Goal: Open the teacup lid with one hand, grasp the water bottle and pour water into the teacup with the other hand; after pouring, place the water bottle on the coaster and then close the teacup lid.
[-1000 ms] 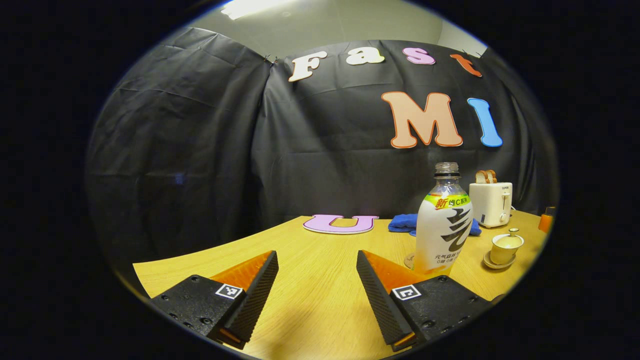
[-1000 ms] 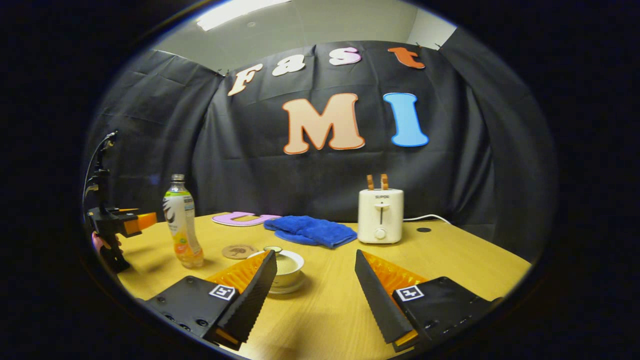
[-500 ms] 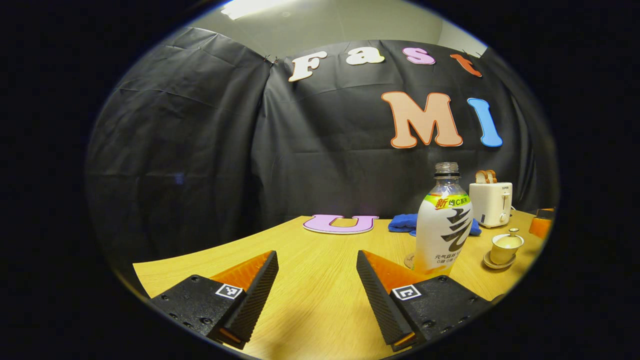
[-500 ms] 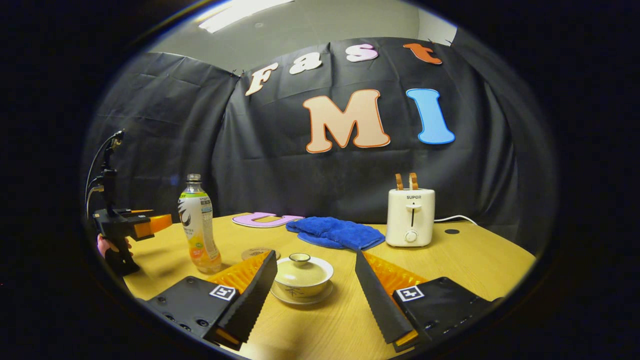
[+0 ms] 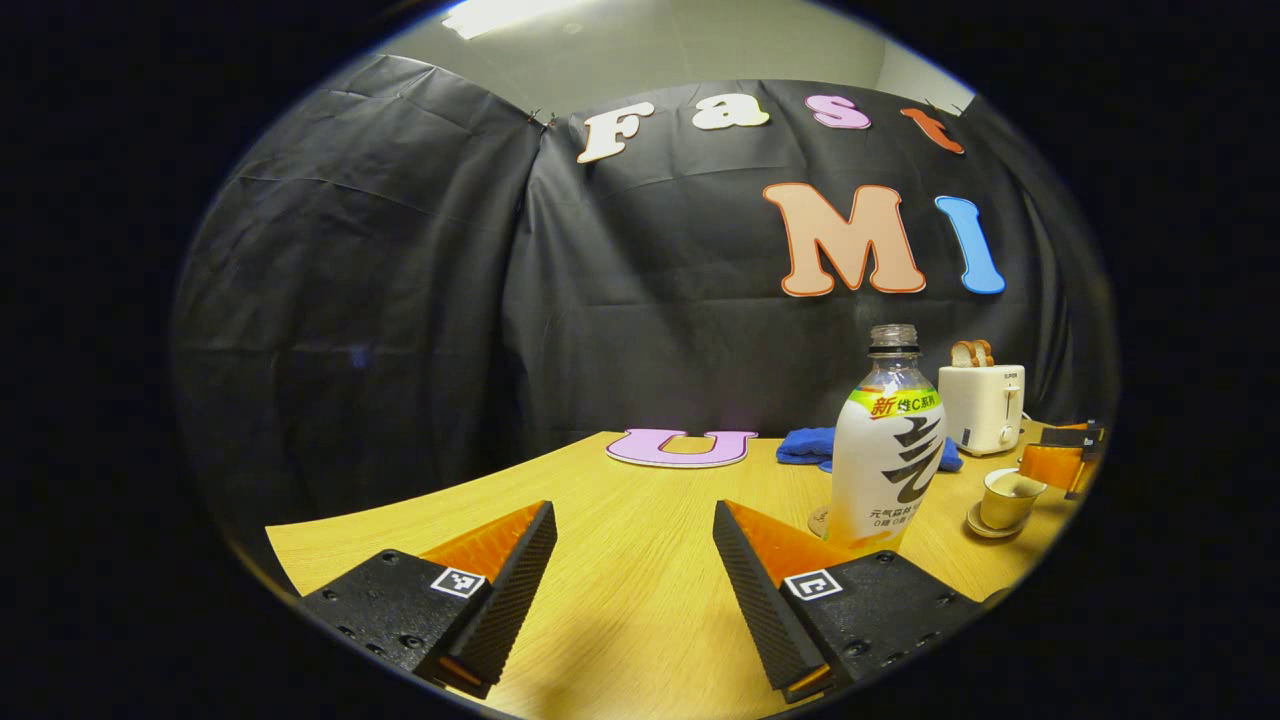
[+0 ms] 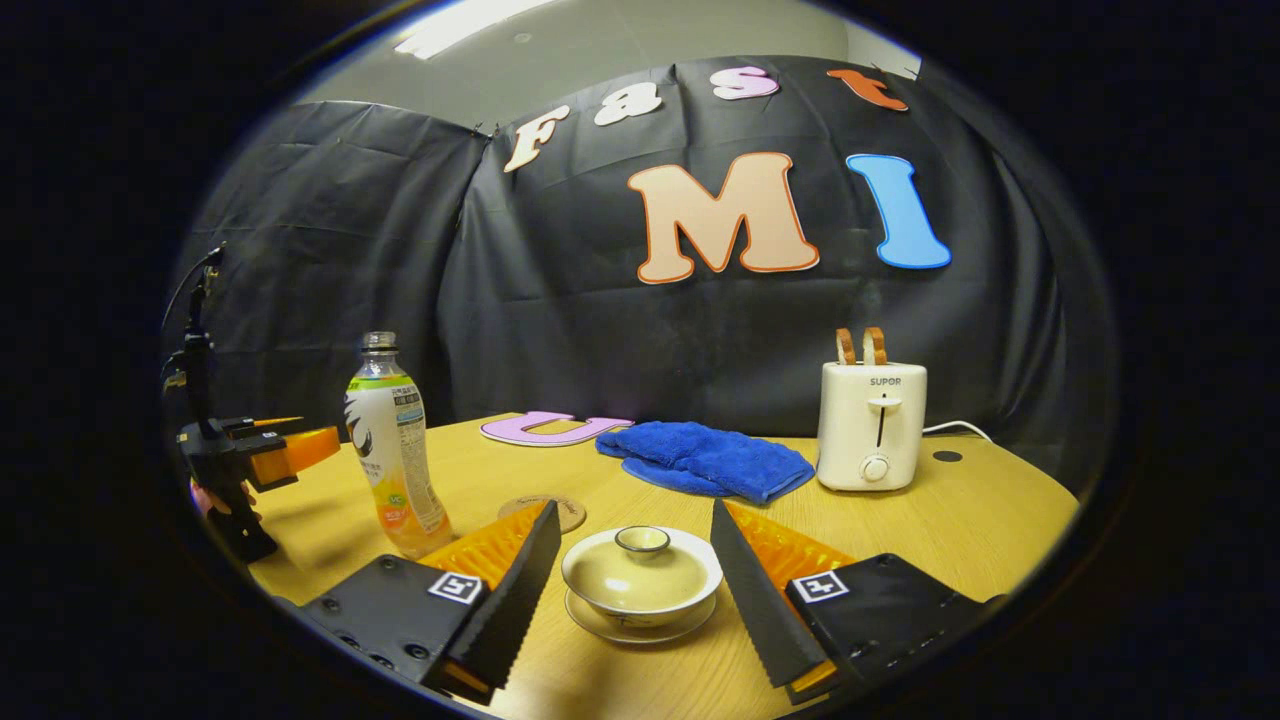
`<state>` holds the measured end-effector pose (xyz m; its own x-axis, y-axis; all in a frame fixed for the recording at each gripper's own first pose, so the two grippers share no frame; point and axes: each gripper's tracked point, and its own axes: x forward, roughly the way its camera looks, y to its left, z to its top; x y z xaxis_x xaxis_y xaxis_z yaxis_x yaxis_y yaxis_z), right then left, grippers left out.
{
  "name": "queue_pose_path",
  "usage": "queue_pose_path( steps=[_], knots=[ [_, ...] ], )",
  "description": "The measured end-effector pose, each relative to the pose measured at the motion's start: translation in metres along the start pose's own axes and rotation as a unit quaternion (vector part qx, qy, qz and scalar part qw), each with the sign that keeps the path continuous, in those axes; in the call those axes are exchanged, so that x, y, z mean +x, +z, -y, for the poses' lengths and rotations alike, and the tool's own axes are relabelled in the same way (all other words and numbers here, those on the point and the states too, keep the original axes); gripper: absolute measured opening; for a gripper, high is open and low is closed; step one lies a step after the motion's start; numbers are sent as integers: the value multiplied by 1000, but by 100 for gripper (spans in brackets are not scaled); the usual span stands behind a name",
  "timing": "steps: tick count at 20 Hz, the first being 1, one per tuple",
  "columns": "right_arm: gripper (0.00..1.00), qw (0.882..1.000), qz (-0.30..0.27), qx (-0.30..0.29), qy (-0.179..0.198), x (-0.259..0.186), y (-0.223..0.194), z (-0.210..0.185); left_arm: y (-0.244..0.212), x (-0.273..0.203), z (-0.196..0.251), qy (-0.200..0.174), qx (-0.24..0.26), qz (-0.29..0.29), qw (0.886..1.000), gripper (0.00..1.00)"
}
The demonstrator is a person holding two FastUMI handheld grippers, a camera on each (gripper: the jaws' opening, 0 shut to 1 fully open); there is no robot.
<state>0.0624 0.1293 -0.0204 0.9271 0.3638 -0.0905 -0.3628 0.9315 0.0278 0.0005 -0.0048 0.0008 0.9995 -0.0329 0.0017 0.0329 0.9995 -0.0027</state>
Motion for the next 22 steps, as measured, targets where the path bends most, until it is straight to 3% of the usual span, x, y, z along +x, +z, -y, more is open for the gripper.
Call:
queue_pose_path(
  steps=[4, 7, 11, 12, 22],
  knots=[
    [94, 1000, -21, 0, -3, 10, -6, 0, 0, 0, 0, 0, 0, 0, 1000, 92],
    [43, 999, -41, 1, -9, 16, -12, 1, 0, 0, 0, 0, -1, 0, 1000, 92],
    [43, 999, -48, 14, -6, 22, -15, 3, 0, 1, 0, 0, -1, 0, 1000, 92],
    [34, 999, -47, 14, -4, 19, -12, 3, -1, 0, 0, 0, -1, 0, 1000, 92],
    [34, 1000, -20, -11, -1, 17, -4, -1, -1, 1, 0, 0, -1, 1, 1000, 92]
  ],
)
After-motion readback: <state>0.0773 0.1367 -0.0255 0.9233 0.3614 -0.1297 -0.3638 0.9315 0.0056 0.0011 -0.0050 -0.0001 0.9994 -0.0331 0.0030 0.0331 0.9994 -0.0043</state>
